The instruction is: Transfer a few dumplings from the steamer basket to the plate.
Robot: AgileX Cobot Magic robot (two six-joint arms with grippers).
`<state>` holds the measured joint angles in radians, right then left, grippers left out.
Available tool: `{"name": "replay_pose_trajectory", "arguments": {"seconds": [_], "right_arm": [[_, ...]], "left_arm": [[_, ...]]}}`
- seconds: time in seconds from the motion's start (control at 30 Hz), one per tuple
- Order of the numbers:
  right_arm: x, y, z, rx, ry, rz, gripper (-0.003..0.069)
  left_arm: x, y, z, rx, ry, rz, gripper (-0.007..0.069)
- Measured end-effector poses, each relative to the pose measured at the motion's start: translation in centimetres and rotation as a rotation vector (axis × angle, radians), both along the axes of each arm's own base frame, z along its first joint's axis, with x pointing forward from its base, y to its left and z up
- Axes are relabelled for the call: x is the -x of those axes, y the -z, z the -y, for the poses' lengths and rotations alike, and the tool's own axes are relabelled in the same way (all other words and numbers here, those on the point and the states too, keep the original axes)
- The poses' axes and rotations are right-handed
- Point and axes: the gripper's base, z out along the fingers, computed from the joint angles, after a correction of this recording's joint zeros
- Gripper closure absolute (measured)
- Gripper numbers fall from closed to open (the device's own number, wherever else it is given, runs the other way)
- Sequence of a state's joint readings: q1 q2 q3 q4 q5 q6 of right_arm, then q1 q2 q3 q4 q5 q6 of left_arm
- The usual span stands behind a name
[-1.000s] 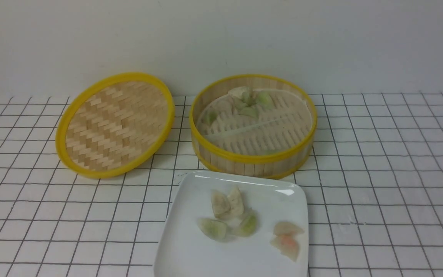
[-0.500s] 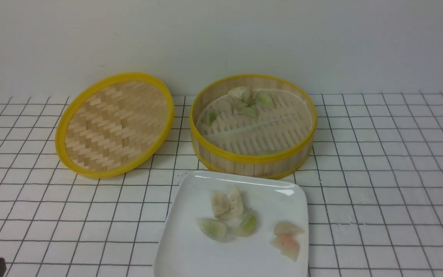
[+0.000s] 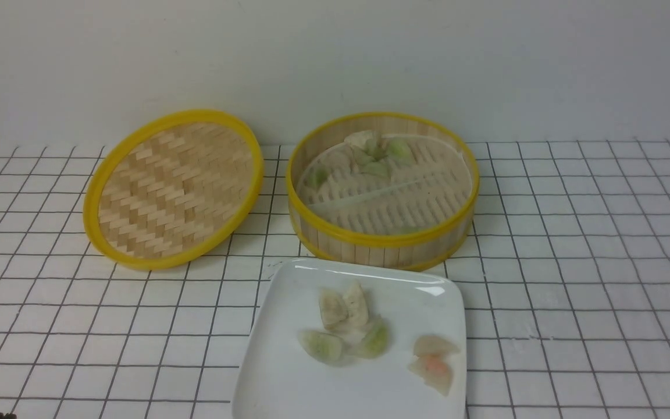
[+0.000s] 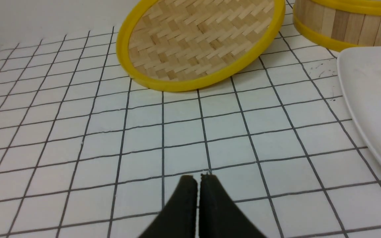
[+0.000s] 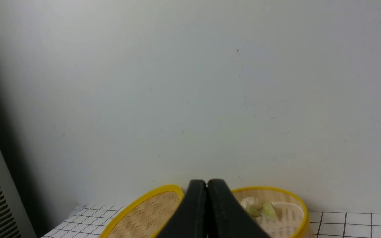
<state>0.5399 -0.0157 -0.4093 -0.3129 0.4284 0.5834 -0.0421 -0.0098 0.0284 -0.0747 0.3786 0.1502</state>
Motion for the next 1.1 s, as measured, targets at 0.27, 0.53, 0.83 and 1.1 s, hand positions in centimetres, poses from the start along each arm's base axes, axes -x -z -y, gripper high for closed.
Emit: {"name": "replay_pose_trajectory", "arguments": {"seconds": [0.27,0.53,0.83,1.1], "right_arm": [[0.0,0.0,0.0,0.0,0.0,0.0,0.0673],[0.0,0.0,0.0,0.015,0.002,0.006,0.0673],[0.4,0.1,-0.8,0.154,-0.073,0.063,0.0673],[-0.1,1.6,-1.3,0.233,-0.043,0.043,0.0673]], "left_arm": [[0.0,0.0,0.0,0.0,0.0,0.0,0.0631],[0.0,0.0,0.0,-0.001,0.0,0.0,0.0631],[0.0,0.0,0.0,0.0,0.0,0.0,0.0631],[0.0,0.0,0.0,0.0,0.0,-0.001,0.0631]]}}
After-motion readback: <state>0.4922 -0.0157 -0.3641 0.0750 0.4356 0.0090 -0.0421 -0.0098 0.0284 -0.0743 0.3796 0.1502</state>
